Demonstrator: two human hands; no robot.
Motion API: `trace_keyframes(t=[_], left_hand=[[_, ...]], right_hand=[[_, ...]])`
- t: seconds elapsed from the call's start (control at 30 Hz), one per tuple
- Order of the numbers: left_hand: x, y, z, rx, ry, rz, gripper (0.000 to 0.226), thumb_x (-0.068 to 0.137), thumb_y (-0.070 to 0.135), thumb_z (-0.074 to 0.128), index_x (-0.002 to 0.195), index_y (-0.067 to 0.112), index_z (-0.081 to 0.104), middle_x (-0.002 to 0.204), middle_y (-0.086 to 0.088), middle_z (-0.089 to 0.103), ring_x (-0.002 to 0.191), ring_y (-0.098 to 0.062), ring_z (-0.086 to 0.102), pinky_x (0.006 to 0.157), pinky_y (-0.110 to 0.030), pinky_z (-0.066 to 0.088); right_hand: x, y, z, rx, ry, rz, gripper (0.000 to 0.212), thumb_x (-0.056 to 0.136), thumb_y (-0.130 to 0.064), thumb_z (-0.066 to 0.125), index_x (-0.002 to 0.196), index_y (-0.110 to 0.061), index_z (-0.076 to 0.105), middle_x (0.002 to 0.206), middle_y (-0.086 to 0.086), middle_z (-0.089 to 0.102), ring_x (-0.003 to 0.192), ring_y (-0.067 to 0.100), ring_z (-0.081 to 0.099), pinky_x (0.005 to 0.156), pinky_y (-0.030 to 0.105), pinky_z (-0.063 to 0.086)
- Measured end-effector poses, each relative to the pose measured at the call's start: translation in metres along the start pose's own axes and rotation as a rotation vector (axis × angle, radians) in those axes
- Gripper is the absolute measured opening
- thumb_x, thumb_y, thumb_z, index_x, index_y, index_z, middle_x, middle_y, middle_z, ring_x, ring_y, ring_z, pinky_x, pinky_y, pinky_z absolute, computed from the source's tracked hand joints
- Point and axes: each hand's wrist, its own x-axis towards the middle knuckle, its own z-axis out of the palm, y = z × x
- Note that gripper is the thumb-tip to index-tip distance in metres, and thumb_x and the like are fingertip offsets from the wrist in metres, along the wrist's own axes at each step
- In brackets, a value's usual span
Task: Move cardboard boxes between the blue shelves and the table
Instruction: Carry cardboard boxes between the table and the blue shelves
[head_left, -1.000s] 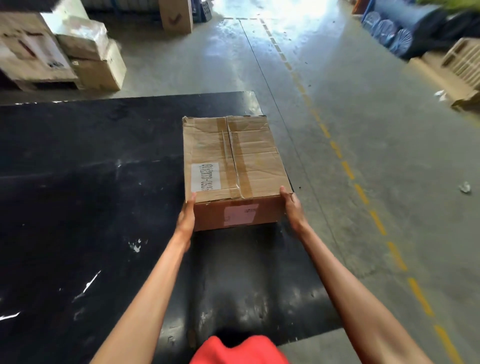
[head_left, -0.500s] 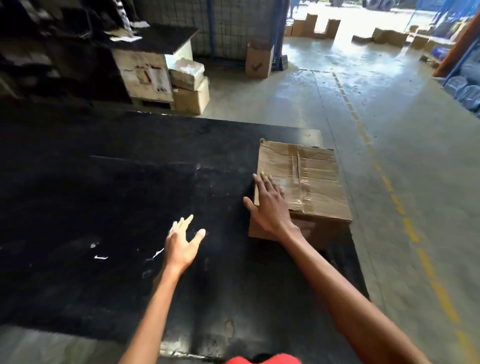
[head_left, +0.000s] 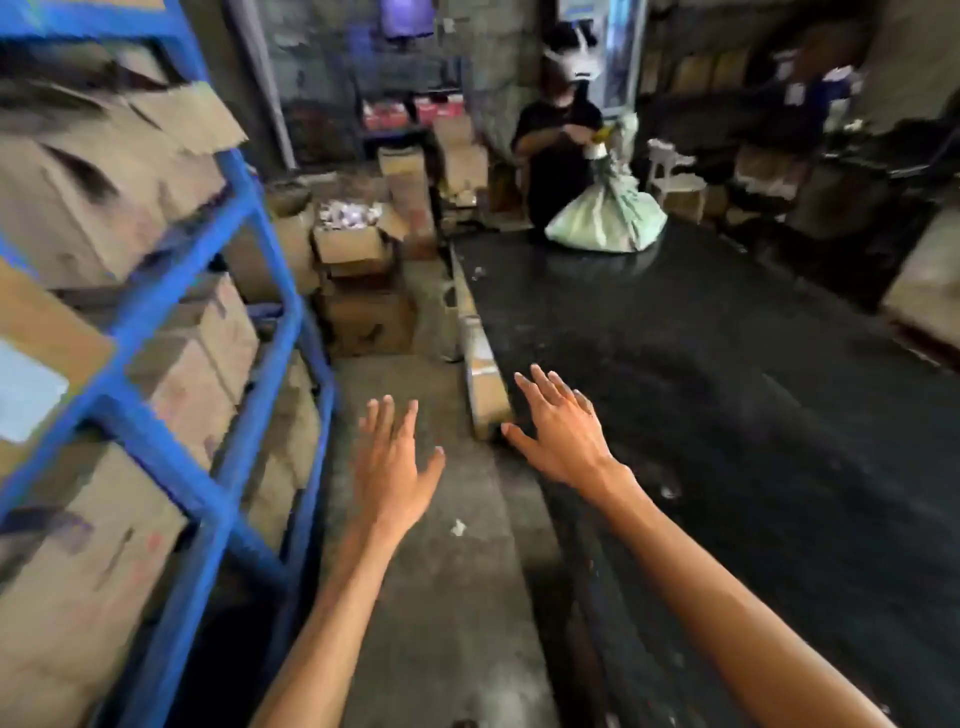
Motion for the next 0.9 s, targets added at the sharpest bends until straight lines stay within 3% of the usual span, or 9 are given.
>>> trace_keyframes(t=[0.1,0.3,0.4,0.57,0.67,0.77,0.9], left_hand=[[-0.014,-0.051,-0.057,0.083,0.155,-0.136,0.074,0.100,0.042,0.057,0.162,0.014,0.027,0.171,-0.015,0.014,0.160,-0.029,0.007,0.129,-0.036,0.000],[-0.071,-0.108,-0.147,0.181,0.381,-0.393,0.071,0.100,0.039,0.056,0.160,0.010,0.030,0.170,-0.017,0.012,0.160,-0.032,0.005,0.129,-0.037,0.000],[-0.105,-0.118,-0.178,0.198,0.565,-0.512,0.071,0.094,0.029,0.067,0.155,0.004,0.041,0.168,-0.019,0.020,0.158,-0.036,0.012,0.130,-0.040,0.008],[-0.158,-0.118,-0.214,0.354,0.857,-0.561,0.068,0.087,0.021,0.069,0.149,0.003,0.049,0.167,-0.018,0.024,0.157,-0.035,0.016,0.128,-0.046,0.014],[-0.186,-0.119,-0.228,0.462,1.009,-0.625,0.072,0.089,0.029,0.061,0.154,0.005,0.043,0.169,-0.017,0.021,0.158,-0.033,0.013,0.129,-0.046,0.012],[-0.203,-0.125,-0.237,0.502,1.137,-0.755,0.081,0.091,0.039,0.057,0.161,0.009,0.029,0.171,-0.017,0.012,0.160,-0.032,0.006,0.129,-0.048,0.010],[-0.219,-0.141,-0.241,0.190,1.240,-0.886,0.102,0.091,0.042,0.072,0.166,0.023,0.005,0.173,-0.008,0.006,0.160,-0.027,0.006,0.126,-0.054,0.019]], right_hand=[[0.044,-0.086,0.009,0.027,-0.013,-0.254,0.077,0.103,-0.055,0.050,0.166,-0.024,0.019,0.175,0.002,0.010,0.161,0.022,0.011,0.128,0.041,0.017],[0.076,-0.242,0.017,0.133,-0.086,-0.686,0.077,0.102,-0.051,0.056,0.166,-0.023,0.023,0.174,0.001,0.016,0.159,0.021,0.020,0.123,0.040,0.029],[0.074,-0.306,0.017,0.183,-0.128,-0.853,0.075,0.103,-0.047,0.058,0.165,-0.020,0.025,0.173,0.004,0.021,0.157,0.022,0.025,0.121,0.042,0.032],[0.057,-0.391,0.025,0.354,-0.236,-1.076,0.074,0.102,-0.048,0.059,0.164,-0.021,0.028,0.167,0.005,0.035,0.151,0.026,0.037,0.115,0.044,0.038],[0.040,-0.429,0.033,0.543,-0.294,-1.124,0.077,0.098,-0.056,0.060,0.162,-0.025,0.031,0.162,-0.001,0.044,0.142,0.024,0.048,0.106,0.039,0.044],[0.028,-0.457,0.041,0.782,-0.327,-1.045,0.081,0.097,-0.051,0.067,0.162,-0.022,0.030,0.162,0.002,0.044,0.145,0.024,0.045,0.114,0.044,0.042],[0.015,-0.477,0.050,1.119,-0.338,-0.820,0.079,0.093,-0.039,0.077,0.156,-0.020,0.034,0.153,0.002,0.051,0.138,0.023,0.050,0.115,0.049,0.044]])
